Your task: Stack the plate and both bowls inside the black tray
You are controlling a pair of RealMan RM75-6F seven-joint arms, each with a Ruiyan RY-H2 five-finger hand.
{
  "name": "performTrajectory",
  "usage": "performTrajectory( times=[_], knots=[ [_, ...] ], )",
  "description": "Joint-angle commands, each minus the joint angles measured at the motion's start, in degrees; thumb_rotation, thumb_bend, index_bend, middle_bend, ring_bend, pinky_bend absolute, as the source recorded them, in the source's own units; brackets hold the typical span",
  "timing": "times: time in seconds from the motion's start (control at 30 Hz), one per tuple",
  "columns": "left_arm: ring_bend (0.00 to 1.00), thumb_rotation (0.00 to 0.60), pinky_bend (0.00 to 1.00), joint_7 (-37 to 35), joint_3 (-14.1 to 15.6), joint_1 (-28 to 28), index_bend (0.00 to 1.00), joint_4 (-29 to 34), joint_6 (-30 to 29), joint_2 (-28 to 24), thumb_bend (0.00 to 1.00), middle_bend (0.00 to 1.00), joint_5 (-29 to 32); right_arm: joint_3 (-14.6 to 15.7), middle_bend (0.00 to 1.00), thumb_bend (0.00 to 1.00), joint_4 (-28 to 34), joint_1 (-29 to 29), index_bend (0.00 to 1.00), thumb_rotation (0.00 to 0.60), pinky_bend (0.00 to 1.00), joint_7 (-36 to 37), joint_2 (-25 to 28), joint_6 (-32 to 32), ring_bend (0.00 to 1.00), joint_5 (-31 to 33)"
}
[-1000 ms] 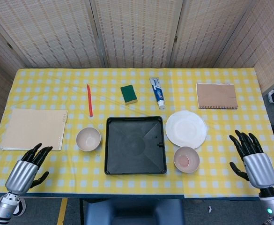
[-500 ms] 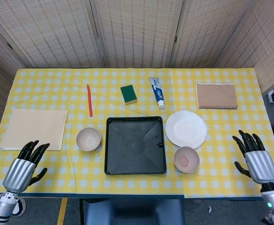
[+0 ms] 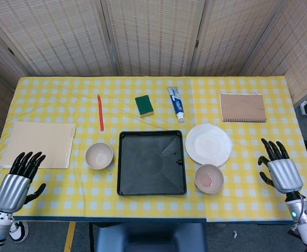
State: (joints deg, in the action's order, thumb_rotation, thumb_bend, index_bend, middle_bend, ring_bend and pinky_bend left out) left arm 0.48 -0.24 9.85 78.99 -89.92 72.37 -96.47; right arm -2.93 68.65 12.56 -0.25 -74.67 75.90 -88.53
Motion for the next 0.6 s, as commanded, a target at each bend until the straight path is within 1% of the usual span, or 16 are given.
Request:
performTrajectory(
  times=[0.03,0.33,0.43,0.6],
  knots=[
    [0.0,0.6,0.05,-0.2,-0.2,0.0,0.0,0.2,0.2,-0.2,0.34,0.1,0.4,-0.3,0.0,0.33,-6.6,2.7,0.53,0.6,0.0,4.1,-4.3,-2.1,0.0,-1.0],
    [0.0,0.6,0.04,-0.6,-0.2,0.0,0.0,1.2,1.0,-1.2,0.34,0.08,1.4,0.8,0.0,0.33,-18.3,6.6,0.53,0.6,0.0,8.5,-12.6,-5.0,0.0,-2.8],
    [0.0,0.6,0.04,-0.7,-0.2,0.0,0.0,1.3,1.2,-1.4,0.34,0.08,1.6,1.2,0.0,0.33,-20.3,7.0,0.53,0.6,0.0,8.8,-14.1,-5.3,0.0,-3.0],
    [0.0,0.6,0.04,-0.6,-0.2,0.0,0.0,2.0,1.6,-1.8,0.34,0.08,2.1,1.7,0.0,0.33,-24.1,8.1,0.53,0.6,0.0,11.3,-17.8,-6.0,0.0,-3.2]
  ],
)
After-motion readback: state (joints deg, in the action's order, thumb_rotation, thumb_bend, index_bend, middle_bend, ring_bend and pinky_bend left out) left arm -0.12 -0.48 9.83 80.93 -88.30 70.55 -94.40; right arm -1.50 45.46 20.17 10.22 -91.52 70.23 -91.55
